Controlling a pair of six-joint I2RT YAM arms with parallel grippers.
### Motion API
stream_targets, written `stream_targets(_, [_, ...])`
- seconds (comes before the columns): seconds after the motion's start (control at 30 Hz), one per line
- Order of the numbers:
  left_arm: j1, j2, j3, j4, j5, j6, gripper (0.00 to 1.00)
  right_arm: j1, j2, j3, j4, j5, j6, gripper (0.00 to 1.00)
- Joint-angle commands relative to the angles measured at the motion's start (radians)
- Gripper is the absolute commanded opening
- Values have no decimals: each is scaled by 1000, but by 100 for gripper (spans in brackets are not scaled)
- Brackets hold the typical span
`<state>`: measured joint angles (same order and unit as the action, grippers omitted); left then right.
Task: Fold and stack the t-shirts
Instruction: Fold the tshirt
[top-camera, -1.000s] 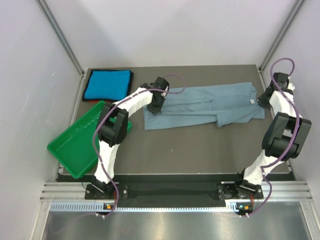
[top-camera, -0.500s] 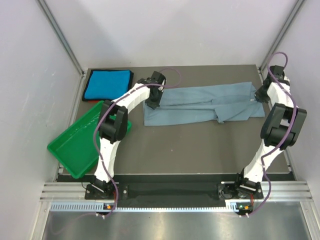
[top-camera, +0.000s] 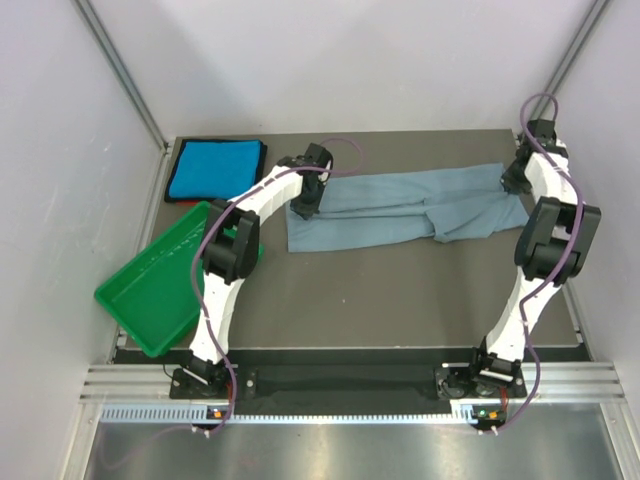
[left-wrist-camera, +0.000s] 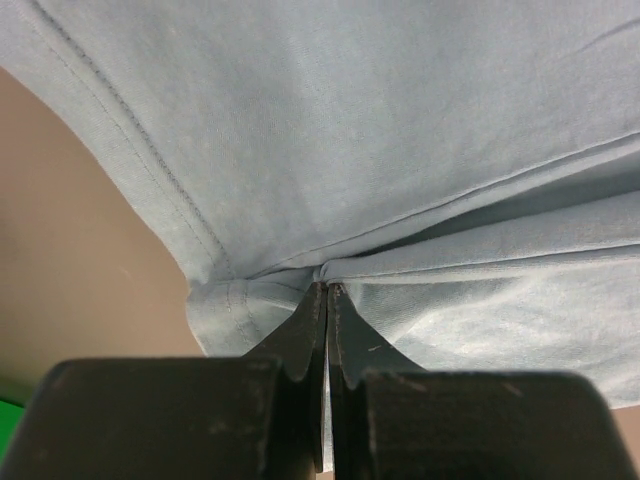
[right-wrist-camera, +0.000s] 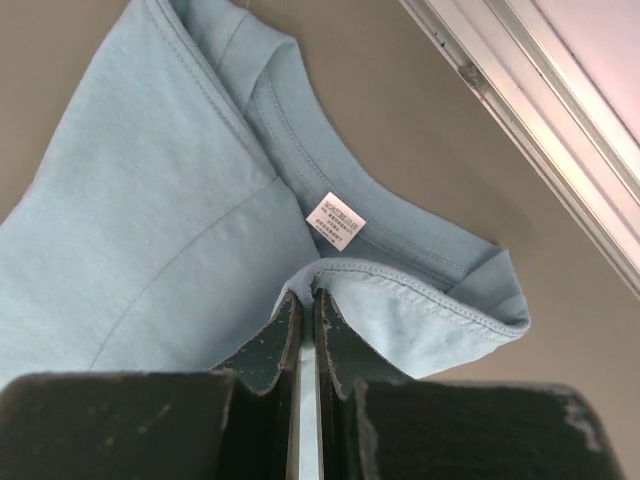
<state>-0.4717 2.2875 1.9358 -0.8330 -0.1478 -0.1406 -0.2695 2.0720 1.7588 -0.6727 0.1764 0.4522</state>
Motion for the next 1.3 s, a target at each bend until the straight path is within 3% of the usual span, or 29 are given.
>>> stream_targets(0.0, [15, 3, 35, -34, -49, -17, 0, 7, 28, 71, 7, 58, -30, 0])
stream_targets(0.73, [19, 43, 66, -67, -73, -33, 0, 23, 108, 114, 62, 9, -32, 0])
stream_targets(0.8, [19, 43, 71, -71, -82, -34, 6, 24, 115, 119, 64, 8, -29, 1])
stream_targets(0.93, [19, 41, 101, -95, -107, -39, 11, 30, 129, 145, 45, 2, -29, 10])
stream_targets(1.0, [19, 37, 138, -124, -122, -42, 13, 35, 120, 157, 41, 0, -33, 20])
stream_targets(1.13, [19, -25, 147, -135, -176, -70, 27, 44, 73, 172, -4, 24, -21, 29])
stream_targets(1.27, [18, -103, 102, -124, -81, -99, 30, 44, -1, 157, -53, 57, -1, 33])
